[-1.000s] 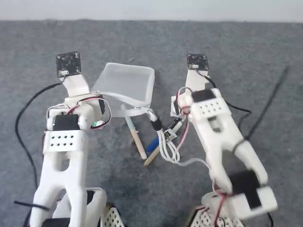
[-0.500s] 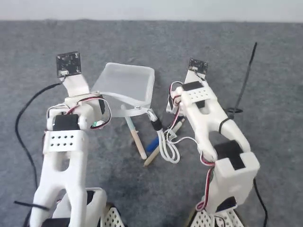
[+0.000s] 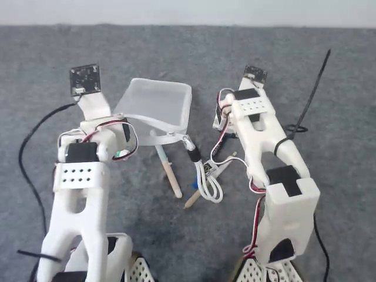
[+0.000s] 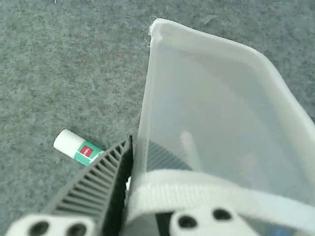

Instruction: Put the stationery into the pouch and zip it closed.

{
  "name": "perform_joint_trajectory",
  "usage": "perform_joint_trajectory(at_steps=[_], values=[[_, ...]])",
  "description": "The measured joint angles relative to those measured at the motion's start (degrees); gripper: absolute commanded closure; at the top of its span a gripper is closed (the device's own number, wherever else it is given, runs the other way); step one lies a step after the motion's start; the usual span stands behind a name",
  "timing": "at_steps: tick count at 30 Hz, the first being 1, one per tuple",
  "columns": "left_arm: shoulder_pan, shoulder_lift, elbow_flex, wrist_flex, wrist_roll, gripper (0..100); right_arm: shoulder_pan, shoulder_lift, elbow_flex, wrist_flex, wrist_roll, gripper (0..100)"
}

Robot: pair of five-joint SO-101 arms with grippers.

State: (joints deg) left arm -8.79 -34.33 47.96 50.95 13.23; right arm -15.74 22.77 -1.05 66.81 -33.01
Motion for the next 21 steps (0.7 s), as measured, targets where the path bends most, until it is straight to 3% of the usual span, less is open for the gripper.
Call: perform_joint_trajectory(at_steps=[12,21], values=[[0.00,-0.18,0.00,0.00,0.00,99,0.00,0.00,-19.08,23.21,0.00,99.2],[0.00,-0.18,0.00,0.00,0.00,99,0.44,0.00,-28.40,33.41,0.00,99.2]])
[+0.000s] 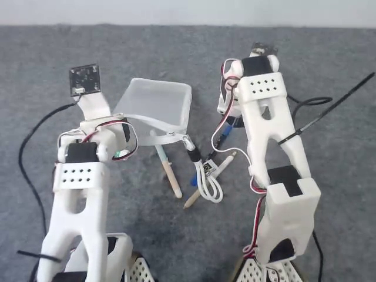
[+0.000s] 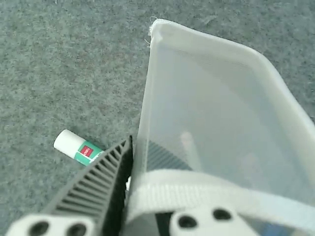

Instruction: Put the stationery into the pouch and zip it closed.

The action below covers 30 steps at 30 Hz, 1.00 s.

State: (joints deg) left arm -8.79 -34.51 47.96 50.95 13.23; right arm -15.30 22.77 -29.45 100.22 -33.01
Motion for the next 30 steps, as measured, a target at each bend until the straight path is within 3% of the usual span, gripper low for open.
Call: perform_joint_trajectory(at_steps=[7,14,30], values=[[0.00,0.00,0.00,0.00,0.00,99,0.00,2.99,-0.09,-0.79,0.00,98.6],[0.00,0.00,0.00,0.00,0.00,99,0.62,13.01,-0.44,-6.24,0.00,85.6],[0.00,0.00,0.00,0.00,0.00,99,0.62,17.93,-2.11,-13.98,0.00,85.4]])
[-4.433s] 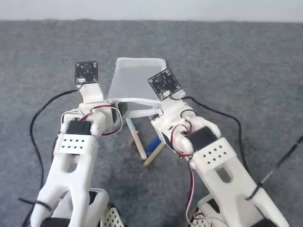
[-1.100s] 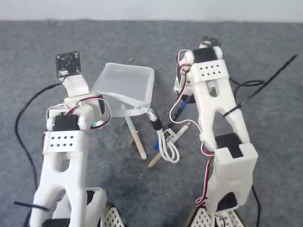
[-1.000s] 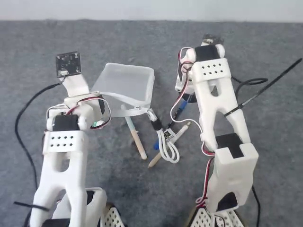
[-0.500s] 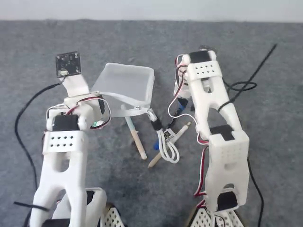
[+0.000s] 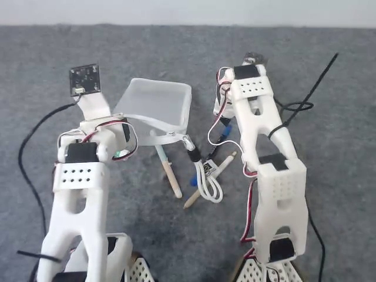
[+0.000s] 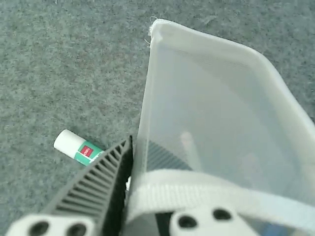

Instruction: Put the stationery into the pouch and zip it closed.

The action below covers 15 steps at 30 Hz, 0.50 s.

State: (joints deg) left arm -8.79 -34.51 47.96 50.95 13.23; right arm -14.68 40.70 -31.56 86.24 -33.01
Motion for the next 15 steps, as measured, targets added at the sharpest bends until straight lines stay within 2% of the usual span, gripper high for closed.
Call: perform_joint_trajectory(at_steps=[6,9,11,15], values=[[0.00,0.00,0.00,0.00,0.00,99,-0.18,5.71,-0.79,-3.78,0.00,86.1],[0.00,0.00,0.00,0.00,0.00,99,0.09,6.24,-0.97,-4.84,0.00,99.1],[0.00,0.00,0.00,0.00,0.00,99,0.18,6.24,-0.97,-4.84,0.00,96.9],[0.00,0.00,0.00,0.00,0.00,99,0.53,6.33,-0.88,-4.84,1.85,99.0]])
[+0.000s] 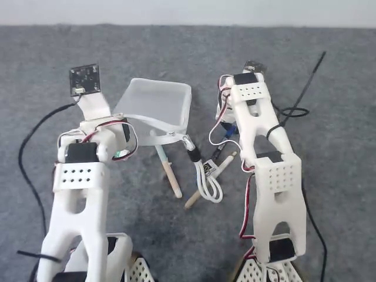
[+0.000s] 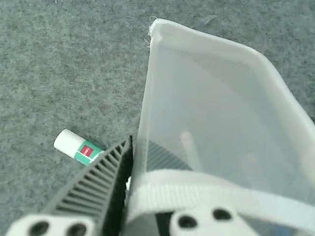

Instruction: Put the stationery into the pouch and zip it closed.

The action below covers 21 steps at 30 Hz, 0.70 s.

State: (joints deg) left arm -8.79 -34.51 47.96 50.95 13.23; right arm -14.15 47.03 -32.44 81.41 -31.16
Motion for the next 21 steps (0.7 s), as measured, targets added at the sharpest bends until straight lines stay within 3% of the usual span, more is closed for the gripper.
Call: perform_joint_trajectory(at_steps=[10,21], values=[[0.00,0.00,0.00,0.00,0.00,99,-1.49,-0.88,-5.63,11.69,0.44,99.3],[0.00,0.00,0.00,0.00,0.00,99,-1.58,-1.05,-6.07,12.48,0.53,99.3]])
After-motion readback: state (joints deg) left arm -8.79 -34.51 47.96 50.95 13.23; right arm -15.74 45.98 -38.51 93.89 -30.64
